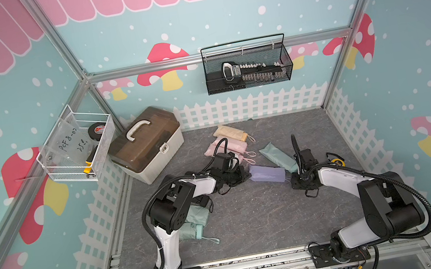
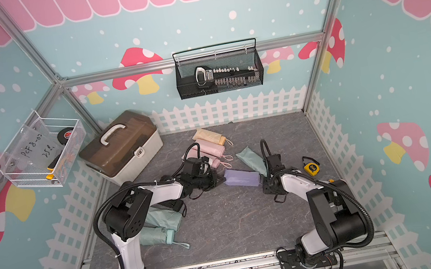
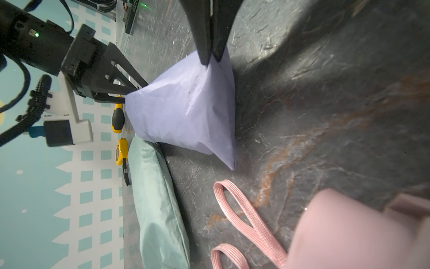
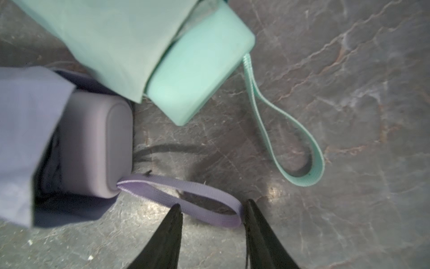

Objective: Take umbrellas out of sleeves
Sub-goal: Take out the umbrella from the umbrella sleeve.

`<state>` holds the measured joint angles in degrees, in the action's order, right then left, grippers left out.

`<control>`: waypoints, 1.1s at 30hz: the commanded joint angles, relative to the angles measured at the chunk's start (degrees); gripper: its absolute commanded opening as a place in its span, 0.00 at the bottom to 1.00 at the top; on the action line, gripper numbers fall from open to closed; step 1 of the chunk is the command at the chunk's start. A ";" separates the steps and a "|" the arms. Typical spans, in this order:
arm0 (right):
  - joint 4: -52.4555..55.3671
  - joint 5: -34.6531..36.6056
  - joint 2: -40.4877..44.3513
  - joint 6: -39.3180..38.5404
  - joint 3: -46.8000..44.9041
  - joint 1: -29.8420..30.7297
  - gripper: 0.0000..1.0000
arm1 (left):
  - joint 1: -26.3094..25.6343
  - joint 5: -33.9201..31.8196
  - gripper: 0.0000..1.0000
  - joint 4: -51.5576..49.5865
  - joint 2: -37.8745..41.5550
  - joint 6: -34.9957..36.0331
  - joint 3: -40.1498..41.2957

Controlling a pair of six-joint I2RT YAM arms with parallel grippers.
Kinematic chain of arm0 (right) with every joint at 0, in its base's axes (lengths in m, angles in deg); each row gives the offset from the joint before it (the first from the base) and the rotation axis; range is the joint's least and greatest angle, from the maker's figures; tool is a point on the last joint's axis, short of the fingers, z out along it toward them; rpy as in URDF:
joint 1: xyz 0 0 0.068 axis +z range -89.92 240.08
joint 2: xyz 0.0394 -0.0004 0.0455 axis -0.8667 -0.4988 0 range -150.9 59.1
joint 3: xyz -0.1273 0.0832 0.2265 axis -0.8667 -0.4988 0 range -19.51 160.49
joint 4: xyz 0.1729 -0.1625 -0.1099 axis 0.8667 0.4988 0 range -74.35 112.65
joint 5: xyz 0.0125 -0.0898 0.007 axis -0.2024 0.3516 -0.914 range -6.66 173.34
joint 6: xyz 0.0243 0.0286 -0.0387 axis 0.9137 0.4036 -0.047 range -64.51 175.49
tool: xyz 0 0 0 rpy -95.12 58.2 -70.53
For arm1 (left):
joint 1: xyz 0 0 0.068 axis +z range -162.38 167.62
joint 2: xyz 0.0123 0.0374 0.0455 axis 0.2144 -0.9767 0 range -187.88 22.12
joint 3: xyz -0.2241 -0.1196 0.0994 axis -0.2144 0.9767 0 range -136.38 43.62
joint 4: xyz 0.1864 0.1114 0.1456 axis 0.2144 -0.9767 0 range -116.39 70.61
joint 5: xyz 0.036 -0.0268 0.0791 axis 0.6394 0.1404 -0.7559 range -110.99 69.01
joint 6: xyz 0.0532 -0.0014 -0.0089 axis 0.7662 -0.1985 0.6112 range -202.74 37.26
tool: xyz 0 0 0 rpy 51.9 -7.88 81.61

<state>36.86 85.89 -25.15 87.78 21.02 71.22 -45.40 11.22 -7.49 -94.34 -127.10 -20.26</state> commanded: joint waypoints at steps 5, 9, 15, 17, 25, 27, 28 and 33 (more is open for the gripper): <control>-0.72 0.33 3.27 1.19 -1.04 -0.34 0.43 | 0.74 1.99 0.00 2.49 1.16 0.14 0.53; -0.72 0.26 6.77 1.62 -1.22 -0.49 0.44 | 0.84 1.94 0.00 2.43 1.41 0.24 0.86; -0.82 0.65 3.97 1.16 0.79 -0.58 0.45 | 1.09 2.14 0.00 2.32 1.76 0.31 1.05; -0.70 1.14 1.50 1.27 1.65 -0.59 0.45 | 1.18 2.16 0.00 2.14 1.99 0.40 1.16; -1.03 4.86 -4.57 1.37 2.97 -0.58 0.44 | 1.75 2.72 0.00 2.86 2.29 0.23 2.00; 0.46 6.23 -5.51 1.71 3.48 -0.59 0.37 | 1.99 3.04 0.00 3.57 2.42 -0.15 2.41; 1.21 7.17 -5.74 1.91 3.73 -0.59 0.36 | 2.15 3.21 0.00 3.92 2.59 -0.33 2.62; 4.66 11.02 -3.95 4.62 3.09 -0.59 0.28 | 3.27 2.77 0.00 4.43 3.96 -0.42 3.84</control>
<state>36.92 93.21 -29.63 90.25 24.60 70.93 -43.10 13.58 -5.37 -93.18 -127.49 -17.22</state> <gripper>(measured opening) 0.282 0.048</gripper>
